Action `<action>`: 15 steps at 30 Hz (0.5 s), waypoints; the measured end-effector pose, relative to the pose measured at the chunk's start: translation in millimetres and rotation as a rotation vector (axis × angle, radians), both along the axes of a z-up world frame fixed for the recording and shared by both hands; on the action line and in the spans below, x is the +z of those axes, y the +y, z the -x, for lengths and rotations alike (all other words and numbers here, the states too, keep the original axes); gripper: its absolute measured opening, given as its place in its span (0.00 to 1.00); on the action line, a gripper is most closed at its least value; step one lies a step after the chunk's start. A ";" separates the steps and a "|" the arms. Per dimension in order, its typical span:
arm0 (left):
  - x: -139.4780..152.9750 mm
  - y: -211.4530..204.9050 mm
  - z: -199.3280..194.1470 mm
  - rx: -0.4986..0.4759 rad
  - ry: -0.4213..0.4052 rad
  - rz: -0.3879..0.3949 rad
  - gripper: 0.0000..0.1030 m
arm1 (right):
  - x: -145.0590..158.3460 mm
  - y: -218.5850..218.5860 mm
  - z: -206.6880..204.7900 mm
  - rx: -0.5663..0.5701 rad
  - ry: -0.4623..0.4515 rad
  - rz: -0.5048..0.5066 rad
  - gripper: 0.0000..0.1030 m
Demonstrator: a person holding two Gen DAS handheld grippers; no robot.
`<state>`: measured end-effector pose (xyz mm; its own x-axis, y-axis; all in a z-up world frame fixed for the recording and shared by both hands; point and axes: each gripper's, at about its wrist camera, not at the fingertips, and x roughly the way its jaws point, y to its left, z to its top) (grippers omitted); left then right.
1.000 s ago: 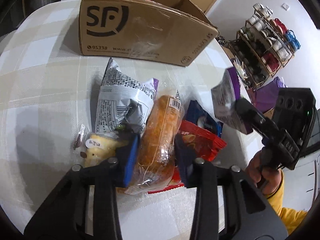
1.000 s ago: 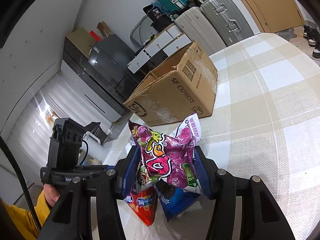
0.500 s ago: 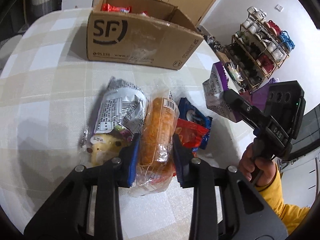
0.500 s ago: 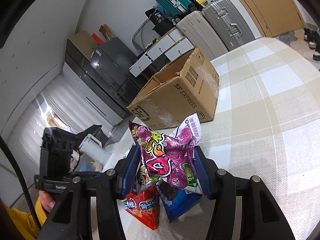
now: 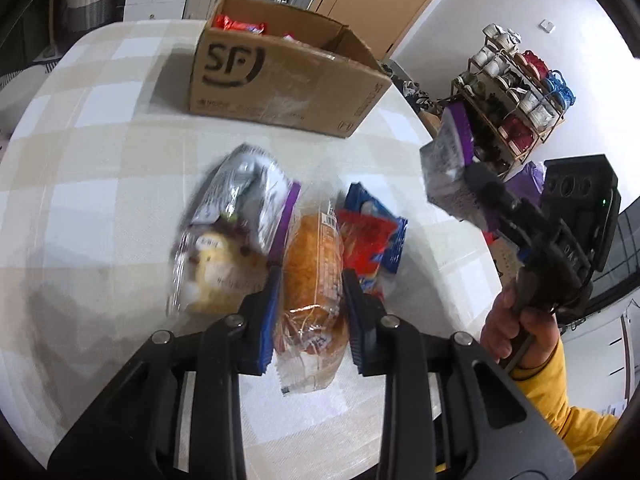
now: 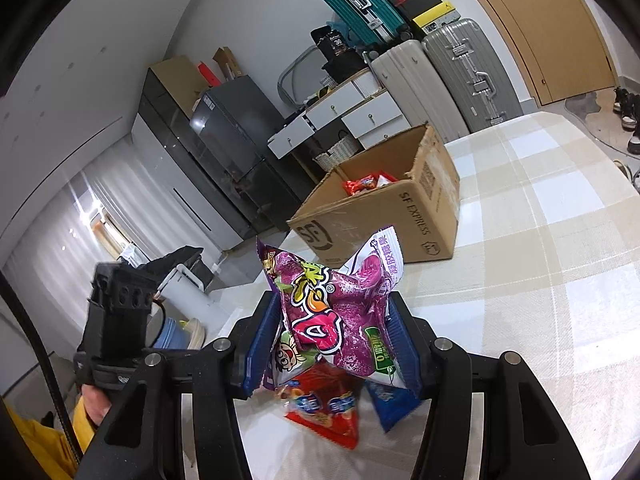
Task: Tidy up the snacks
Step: 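Close the left tool on the bread loaf bag while the right tool grasps the purple candy bag, then carry the bread bag and purple candy bag over the SF box with both tools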
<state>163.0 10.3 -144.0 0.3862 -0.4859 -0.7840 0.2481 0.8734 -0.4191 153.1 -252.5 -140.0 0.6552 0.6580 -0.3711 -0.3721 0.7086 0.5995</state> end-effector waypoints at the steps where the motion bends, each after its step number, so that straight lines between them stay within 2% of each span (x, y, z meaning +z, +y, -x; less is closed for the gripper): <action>1: -0.7 4.2 4.4 0.006 0.001 0.007 0.25 | 0.6 2.0 1.5 -0.002 0.002 0.001 0.53; 7: -0.4 16.9 17.8 0.004 -0.025 0.039 0.24 | 3.6 15.6 5.4 0.010 0.011 0.021 0.53; 15: 36.5 30.6 34.8 0.009 -0.126 0.072 0.24 | 29.3 34.5 15.6 0.040 -0.033 0.052 0.53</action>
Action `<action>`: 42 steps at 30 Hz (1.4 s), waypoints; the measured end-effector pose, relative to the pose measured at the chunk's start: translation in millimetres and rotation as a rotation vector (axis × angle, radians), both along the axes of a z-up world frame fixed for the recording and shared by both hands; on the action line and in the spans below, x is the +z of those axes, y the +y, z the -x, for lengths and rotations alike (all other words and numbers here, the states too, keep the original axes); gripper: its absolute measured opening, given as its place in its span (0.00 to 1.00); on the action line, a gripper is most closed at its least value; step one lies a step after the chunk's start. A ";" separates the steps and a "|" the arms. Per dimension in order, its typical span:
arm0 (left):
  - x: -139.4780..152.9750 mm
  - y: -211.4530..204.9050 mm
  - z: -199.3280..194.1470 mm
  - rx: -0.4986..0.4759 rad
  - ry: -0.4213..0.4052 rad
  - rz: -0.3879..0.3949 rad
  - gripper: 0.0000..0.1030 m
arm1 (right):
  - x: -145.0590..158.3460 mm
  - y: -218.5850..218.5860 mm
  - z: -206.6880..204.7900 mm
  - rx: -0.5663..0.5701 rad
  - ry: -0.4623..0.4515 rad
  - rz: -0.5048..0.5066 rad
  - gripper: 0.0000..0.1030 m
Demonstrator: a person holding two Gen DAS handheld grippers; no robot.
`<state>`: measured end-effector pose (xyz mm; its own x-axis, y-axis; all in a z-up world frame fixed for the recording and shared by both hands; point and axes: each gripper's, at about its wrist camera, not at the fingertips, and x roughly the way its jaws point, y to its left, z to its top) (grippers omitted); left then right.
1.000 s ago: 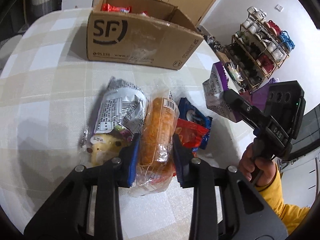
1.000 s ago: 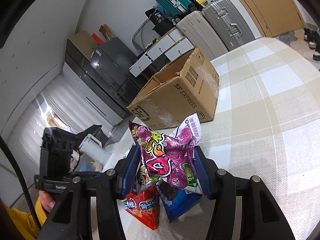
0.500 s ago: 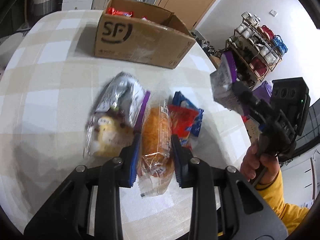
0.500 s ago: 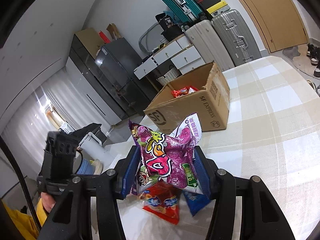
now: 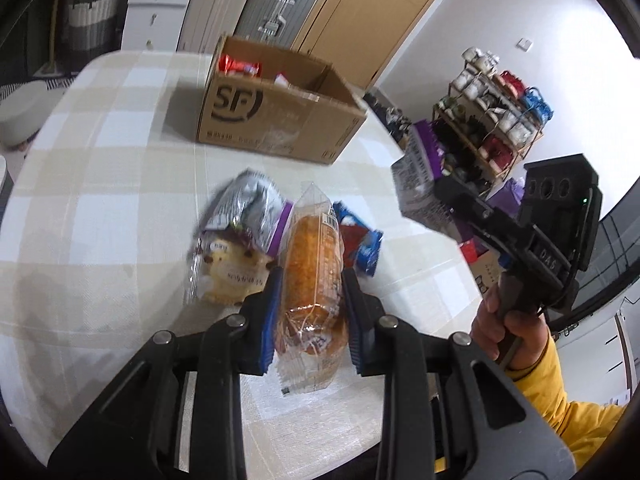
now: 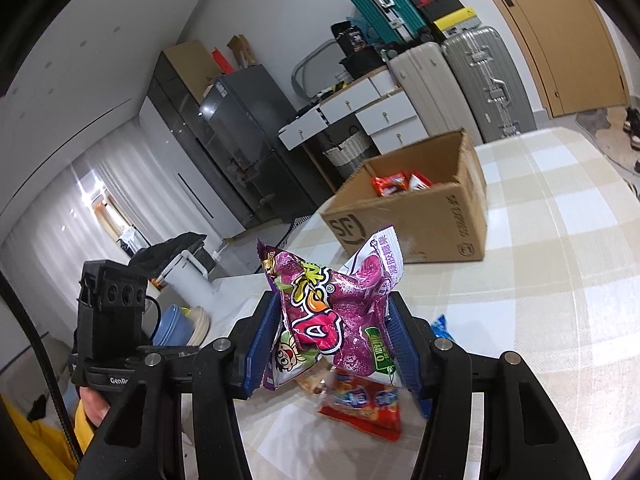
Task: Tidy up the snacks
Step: 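Carry the bread bag and purple candy bag over the SF box with both tools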
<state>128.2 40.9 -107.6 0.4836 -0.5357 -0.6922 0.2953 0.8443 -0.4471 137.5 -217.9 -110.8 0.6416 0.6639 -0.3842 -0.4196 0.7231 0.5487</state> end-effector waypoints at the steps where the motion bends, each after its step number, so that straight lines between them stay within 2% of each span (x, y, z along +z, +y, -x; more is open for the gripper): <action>1: 5.3 3.1 1.3 0.012 -0.016 0.010 0.24 | 3.1 1.1 0.6 0.006 0.001 -0.010 0.53; 6: 38.5 19.7 11.0 0.079 -0.104 0.021 0.24 | 21.9 3.2 4.8 -0.002 -0.009 -0.032 0.53; 12: 79.3 30.3 38.7 0.178 -0.255 -0.086 0.24 | 52.7 10.8 17.2 -0.005 -0.065 0.010 0.53; 16: 95.5 32.2 56.9 0.188 -0.296 -0.118 0.24 | 73.4 19.4 30.4 -0.011 -0.118 0.056 0.53; 18: 101.5 34.1 65.9 0.193 -0.321 -0.124 0.24 | 79.8 21.8 36.9 -0.001 -0.129 0.047 0.53; 20: 107.2 37.0 74.3 0.192 -0.334 -0.118 0.24 | 82.5 23.0 43.3 0.010 -0.126 0.020 0.53; 28: 121.7 45.3 106.3 0.214 -0.364 -0.112 0.24 | 80.0 29.4 64.9 0.007 -0.112 0.029 0.53; 35: 127.9 42.6 112.2 0.222 -0.376 -0.121 0.24 | 82.5 21.4 68.7 -0.006 -0.109 0.003 0.53; 42: 143.9 27.9 98.9 0.213 -0.404 -0.168 0.24 | 95.5 16.9 63.7 0.002 -0.141 0.003 0.53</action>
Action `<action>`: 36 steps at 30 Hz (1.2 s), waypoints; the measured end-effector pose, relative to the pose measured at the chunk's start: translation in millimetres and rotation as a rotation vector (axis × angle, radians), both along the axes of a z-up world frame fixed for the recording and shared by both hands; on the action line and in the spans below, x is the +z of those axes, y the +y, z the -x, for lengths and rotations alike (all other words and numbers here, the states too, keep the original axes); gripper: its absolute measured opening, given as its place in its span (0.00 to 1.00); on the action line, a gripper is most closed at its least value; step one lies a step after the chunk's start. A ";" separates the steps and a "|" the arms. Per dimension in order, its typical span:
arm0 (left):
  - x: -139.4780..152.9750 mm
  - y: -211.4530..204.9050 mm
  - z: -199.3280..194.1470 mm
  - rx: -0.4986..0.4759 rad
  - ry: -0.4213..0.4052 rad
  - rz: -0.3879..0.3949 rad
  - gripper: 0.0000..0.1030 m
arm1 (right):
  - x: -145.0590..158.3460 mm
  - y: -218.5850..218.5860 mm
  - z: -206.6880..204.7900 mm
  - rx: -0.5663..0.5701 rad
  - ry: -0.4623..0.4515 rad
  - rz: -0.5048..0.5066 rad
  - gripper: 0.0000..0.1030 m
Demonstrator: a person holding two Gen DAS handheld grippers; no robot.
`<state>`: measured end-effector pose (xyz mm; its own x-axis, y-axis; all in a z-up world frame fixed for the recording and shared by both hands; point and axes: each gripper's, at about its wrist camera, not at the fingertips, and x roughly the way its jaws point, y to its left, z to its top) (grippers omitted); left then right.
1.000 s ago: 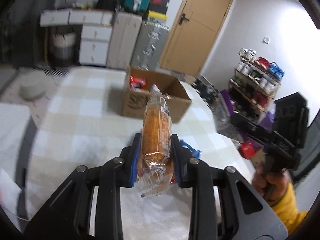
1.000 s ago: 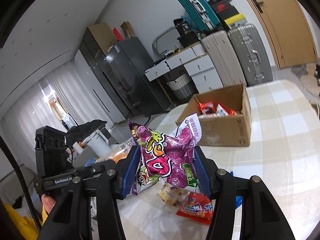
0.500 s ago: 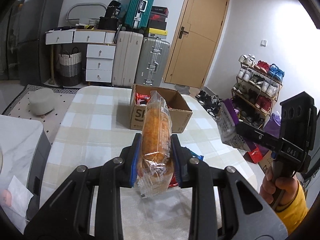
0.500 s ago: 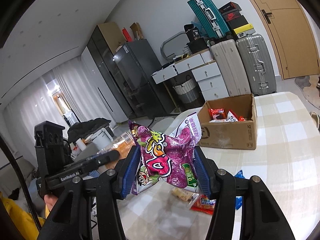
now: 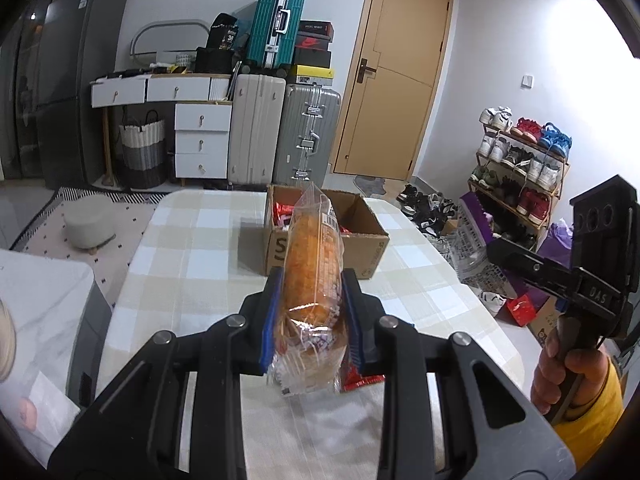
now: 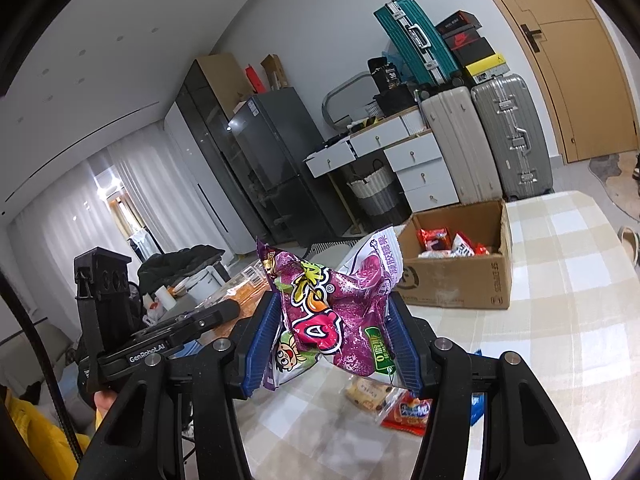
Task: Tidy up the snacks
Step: 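Carry the bread bag and purple candy bag over the SF box with both tools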
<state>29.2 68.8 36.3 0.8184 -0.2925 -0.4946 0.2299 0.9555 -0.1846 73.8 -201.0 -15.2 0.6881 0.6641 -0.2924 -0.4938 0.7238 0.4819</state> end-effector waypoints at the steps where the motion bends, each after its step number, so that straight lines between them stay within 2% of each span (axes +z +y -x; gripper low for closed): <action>1: 2.3 -1.8 -4.1 0.002 0.000 -0.009 0.24 | 2.8 -0.9 -2.6 -0.002 -0.008 0.002 0.53; 12: 24.9 -31.0 -71.8 -0.004 -0.006 -0.069 0.24 | 31.6 -6.1 -49.7 -0.004 -0.056 0.052 0.53; 23: 37.2 -62.3 -169.7 -0.030 0.042 -0.104 0.24 | 60.8 -11.4 -139.6 -0.041 -0.063 0.103 0.53; 29: 25.0 -81.8 -252.8 -0.042 0.102 -0.113 0.24 | 49.2 -12.6 -202.2 -0.070 0.013 0.128 0.53; 34: 1.0 -94.2 -329.2 -0.073 0.172 -0.105 0.24 | 17.6 -9.2 -248.7 -0.076 0.103 0.166 0.53; 36: -15.1 -103.0 -361.8 -0.072 0.189 -0.134 0.24 | 0.9 -8.1 -267.6 -0.081 0.145 0.180 0.53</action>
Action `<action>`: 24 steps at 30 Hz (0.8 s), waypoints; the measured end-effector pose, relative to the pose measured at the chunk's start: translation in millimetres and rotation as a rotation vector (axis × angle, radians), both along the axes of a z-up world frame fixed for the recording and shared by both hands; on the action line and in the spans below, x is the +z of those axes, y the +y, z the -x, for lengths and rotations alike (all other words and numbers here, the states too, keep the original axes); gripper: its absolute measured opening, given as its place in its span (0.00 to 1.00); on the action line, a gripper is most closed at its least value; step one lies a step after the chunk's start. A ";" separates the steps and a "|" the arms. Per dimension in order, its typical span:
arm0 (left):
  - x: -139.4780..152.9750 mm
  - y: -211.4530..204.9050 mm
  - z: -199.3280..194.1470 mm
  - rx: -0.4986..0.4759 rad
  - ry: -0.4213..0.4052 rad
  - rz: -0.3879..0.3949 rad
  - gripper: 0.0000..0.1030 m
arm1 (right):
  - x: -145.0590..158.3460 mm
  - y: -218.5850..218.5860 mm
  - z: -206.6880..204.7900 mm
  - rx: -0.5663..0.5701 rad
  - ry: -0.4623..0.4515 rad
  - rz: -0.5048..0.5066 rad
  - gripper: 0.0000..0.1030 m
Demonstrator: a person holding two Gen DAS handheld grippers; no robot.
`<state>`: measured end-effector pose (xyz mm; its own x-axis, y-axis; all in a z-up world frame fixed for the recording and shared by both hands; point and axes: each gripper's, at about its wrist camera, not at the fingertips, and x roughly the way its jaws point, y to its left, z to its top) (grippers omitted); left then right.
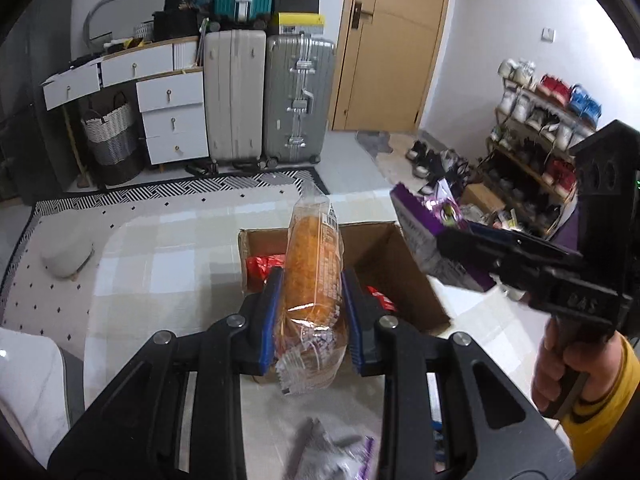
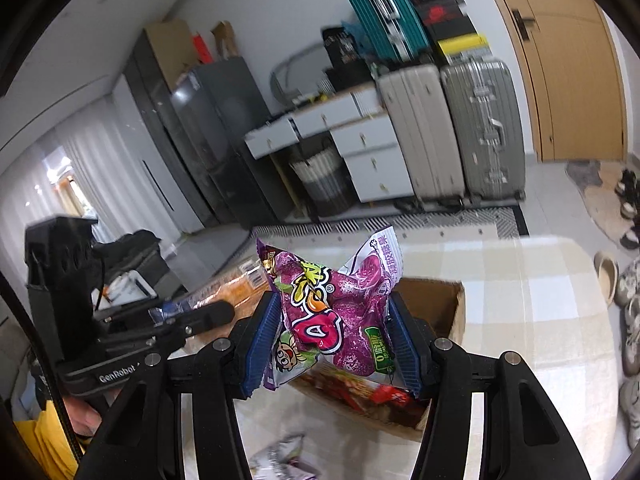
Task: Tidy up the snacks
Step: 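Carry the bread bag and purple candy bag over the SF box with both tools, then open both tools to drop the bags into the box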
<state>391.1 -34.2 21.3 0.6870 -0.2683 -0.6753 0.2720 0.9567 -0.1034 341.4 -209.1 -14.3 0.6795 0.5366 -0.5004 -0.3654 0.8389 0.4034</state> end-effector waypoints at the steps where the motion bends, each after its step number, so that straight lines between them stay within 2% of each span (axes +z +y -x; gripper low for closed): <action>1: -9.5 -2.8 -16.3 0.005 0.011 -0.018 0.24 | -6.3 0.5 -6.7 -0.005 0.015 0.006 0.53; 5: -40.4 -9.0 -61.9 -0.007 0.085 0.007 0.24 | -28.5 3.6 -28.4 -0.011 0.059 0.029 0.53; 12: -85.2 -13.2 -110.6 -0.019 0.142 0.019 0.24 | -52.7 2.3 -47.3 -0.011 0.096 0.053 0.53; 19: -124.9 -18.5 -132.4 -0.030 0.178 0.017 0.24 | -71.1 8.6 -49.6 -0.004 0.123 0.068 0.53; 24: -136.2 -20.0 -125.8 -0.029 0.173 0.016 0.24 | -74.6 11.9 -49.6 -0.002 0.131 0.076 0.53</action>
<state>516.9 -54.2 -114.9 0.5530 -0.2977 -0.7782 0.2759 0.9467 -0.1662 391.1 -197.2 -89.0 0.6069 0.4921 -0.6241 -0.3116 0.8697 0.3827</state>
